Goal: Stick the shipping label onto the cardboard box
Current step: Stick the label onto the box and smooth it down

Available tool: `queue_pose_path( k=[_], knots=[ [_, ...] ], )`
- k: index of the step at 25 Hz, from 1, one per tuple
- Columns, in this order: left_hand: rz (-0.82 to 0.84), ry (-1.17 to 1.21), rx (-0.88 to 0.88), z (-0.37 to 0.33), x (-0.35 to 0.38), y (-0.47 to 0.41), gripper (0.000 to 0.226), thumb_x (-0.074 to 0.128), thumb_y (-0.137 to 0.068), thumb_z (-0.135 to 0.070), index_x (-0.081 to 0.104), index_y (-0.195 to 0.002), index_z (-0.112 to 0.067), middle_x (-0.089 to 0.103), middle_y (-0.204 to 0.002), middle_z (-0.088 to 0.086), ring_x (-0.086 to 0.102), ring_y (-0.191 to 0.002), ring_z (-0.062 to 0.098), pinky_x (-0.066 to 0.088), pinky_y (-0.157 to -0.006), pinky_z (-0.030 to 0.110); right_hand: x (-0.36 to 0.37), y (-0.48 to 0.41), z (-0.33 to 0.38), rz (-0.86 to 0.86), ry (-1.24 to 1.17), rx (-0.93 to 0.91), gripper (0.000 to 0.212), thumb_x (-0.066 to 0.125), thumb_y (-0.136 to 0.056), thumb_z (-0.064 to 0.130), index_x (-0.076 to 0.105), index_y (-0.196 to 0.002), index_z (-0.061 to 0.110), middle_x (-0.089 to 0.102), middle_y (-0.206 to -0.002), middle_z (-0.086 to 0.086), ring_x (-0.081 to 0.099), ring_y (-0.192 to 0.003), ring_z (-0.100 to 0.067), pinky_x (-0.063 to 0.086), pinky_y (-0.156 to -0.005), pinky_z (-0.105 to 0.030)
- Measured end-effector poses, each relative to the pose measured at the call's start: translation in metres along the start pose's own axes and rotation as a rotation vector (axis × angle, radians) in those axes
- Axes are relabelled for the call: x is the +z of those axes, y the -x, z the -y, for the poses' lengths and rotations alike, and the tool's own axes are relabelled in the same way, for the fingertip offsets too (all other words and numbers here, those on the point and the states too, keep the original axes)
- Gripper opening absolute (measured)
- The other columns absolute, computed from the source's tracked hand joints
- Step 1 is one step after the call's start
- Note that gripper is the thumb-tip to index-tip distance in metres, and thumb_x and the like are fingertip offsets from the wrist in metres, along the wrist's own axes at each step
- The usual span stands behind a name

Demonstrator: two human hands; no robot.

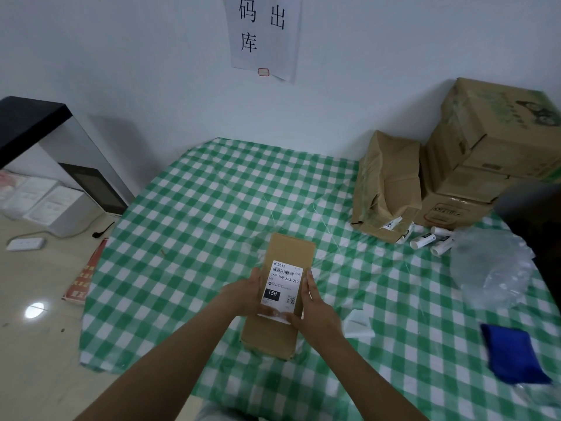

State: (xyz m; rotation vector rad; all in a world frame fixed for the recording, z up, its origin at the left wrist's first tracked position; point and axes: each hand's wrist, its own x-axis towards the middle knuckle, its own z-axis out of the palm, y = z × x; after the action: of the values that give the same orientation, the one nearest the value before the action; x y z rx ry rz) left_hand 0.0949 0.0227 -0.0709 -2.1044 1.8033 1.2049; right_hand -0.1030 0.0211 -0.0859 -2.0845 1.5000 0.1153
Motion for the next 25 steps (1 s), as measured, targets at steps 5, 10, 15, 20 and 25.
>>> queue_pose_path(
  k=[5, 10, 15, 20, 25],
  knots=[
    [0.034, -0.010, 0.019, -0.007, -0.005, 0.005, 0.096, 0.084, -0.069, -0.040, 0.023, -0.136, -0.007, 0.058, -0.129, 0.012, 0.060, -0.115, 0.031, 0.051, -0.097, 0.045, -0.002, -0.003, -0.005, 0.016, -0.056, -0.025, 0.105, 0.060, -0.084, 0.057, -0.008, -0.154, 0.016, -0.024, -0.159, 0.012, 0.059, -0.112, -0.017, 0.052, -0.082, -0.030],
    [0.051, 0.047, 0.021, -0.005, -0.013, 0.008, 0.087, 0.085, -0.070, -0.031, 0.028, -0.130, -0.004, 0.061, -0.124, 0.021, 0.061, -0.113, 0.037, 0.051, -0.091, 0.044, -0.006, -0.002, -0.011, 0.024, -0.060, -0.082, 0.108, 0.062, -0.083, 0.057, -0.011, -0.152, 0.017, -0.025, -0.159, 0.013, 0.056, -0.119, -0.013, 0.052, -0.083, -0.029],
    [0.056, -0.006, 0.029, -0.001, -0.011, 0.010, 0.084, 0.083, -0.070, -0.041, 0.030, -0.127, -0.009, 0.065, -0.120, 0.016, 0.063, -0.107, 0.033, 0.052, -0.086, 0.041, -0.008, -0.001, -0.014, 0.021, 0.005, -0.096, 0.105, 0.055, -0.084, 0.063, -0.012, -0.152, 0.018, -0.030, -0.154, 0.016, 0.060, -0.110, -0.014, 0.053, -0.078, -0.029],
    [-0.417, -0.500, 0.163, 0.007, 0.004, 0.017, 0.081, 0.051, -0.080, -0.070, 0.041, -0.133, -0.009, 0.052, -0.135, 0.009, 0.055, -0.120, 0.027, 0.054, -0.086, 0.040, -0.007, -0.004, -0.011, -0.031, -0.010, -0.070, 0.083, 0.048, -0.092, 0.055, 0.008, -0.154, 0.016, -0.005, -0.164, 0.006, 0.064, -0.102, -0.020, 0.054, -0.075, -0.034],
    [-0.429, -0.669, 0.487, 0.010, 0.028, 0.005, 0.055, 0.047, -0.086, -0.044, 0.059, -0.132, -0.016, 0.061, -0.137, 0.000, 0.060, -0.125, 0.015, 0.055, -0.097, 0.036, -0.004, -0.002, 0.002, -0.060, 0.215, -0.087, 0.063, 0.036, -0.102, 0.035, -0.001, -0.153, 0.034, -0.008, -0.163, -0.006, 0.064, -0.097, -0.025, 0.052, -0.069, -0.032]
  ],
)
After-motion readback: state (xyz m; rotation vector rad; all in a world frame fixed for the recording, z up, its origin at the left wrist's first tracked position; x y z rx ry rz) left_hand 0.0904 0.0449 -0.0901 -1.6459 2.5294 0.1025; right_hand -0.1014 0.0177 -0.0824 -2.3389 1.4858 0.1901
